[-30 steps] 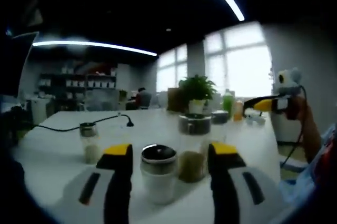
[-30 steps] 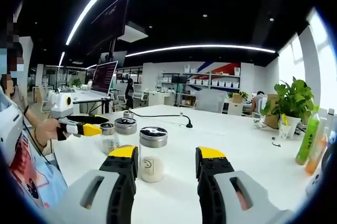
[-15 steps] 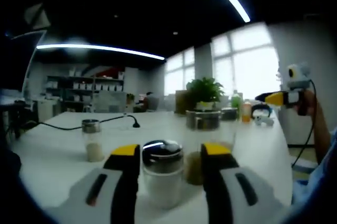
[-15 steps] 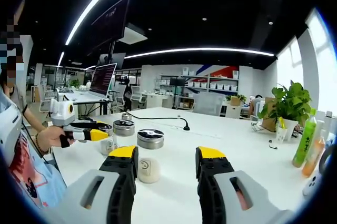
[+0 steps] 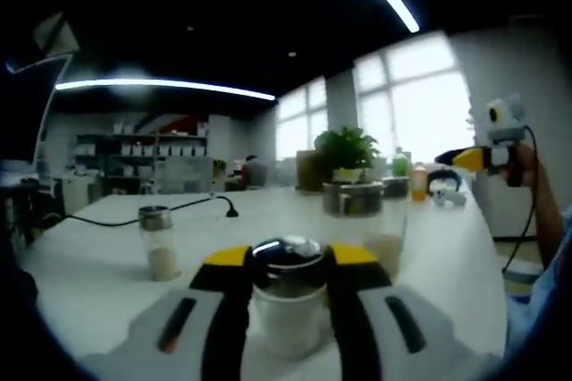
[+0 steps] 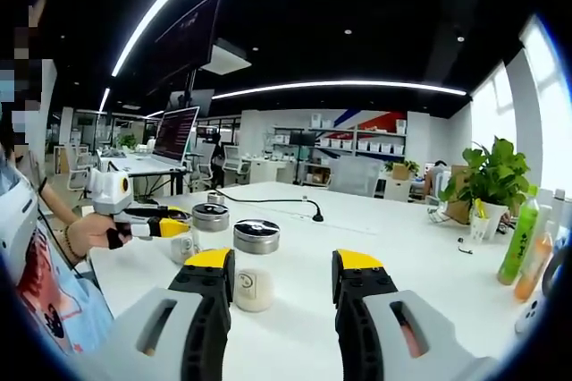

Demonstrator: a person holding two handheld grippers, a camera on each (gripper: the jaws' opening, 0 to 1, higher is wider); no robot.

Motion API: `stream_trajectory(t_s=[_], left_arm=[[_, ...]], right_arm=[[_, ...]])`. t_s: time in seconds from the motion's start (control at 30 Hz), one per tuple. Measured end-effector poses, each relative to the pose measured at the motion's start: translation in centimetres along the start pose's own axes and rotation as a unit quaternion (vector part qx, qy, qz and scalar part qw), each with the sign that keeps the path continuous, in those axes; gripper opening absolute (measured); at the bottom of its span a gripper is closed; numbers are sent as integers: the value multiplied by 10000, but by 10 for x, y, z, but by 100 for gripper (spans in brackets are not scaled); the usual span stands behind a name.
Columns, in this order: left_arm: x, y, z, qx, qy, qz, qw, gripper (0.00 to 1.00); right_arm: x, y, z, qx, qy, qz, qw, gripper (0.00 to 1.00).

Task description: Rotate the seasoning bottle until the label or dispensing opening points toward the visible target arrow and the bottle remains upright within the marked orientation range

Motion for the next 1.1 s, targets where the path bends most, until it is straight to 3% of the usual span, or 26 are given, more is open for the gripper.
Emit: stream_trajectory(t_s=[0.7, 1.1], left_arm=[[-1, 0, 9, -570, -108, -65, 9983, 34], [0, 1, 21, -1093, -236, 27, 9937, 34]], right_arm=[[-2, 0, 1, 2, 96, 11, 10000, 43], [-4, 1, 1, 4, 141, 61, 9999, 43]])
Point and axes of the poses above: the point that each gripper's makers call its tool centre point, and the gripper's own axes: y roughly forward along the fingers, z roughly to its left, x roughly out of its top, the point moved 10 cm from there along -y, roughly backward along the fingers, and after that the axes turned 12 degrees about -z, right-handed, at the moved point
